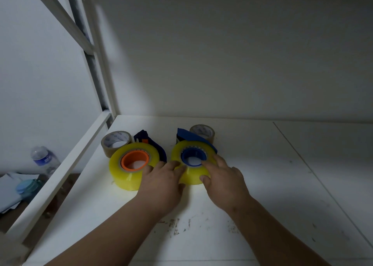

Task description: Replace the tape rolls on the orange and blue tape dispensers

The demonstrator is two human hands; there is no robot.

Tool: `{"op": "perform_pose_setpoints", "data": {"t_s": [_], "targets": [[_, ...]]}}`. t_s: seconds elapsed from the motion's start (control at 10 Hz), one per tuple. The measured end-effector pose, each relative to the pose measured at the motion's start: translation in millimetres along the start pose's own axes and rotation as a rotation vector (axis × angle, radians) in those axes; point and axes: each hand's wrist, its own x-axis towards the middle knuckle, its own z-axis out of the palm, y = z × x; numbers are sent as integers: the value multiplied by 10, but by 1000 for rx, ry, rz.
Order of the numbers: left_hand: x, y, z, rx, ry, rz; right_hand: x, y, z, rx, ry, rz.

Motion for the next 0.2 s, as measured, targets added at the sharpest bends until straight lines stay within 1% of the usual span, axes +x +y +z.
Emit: {"op": "perform_pose_setpoints", "data": {"t_s": [0.1, 0.2], "targets": [[-104, -49, -4, -10, -14, -39, -55, -34, 14, -69, 34, 21], [-217, -74, -44, -17, -7, -68, -106, -82, -24, -50, 48, 41]]}}
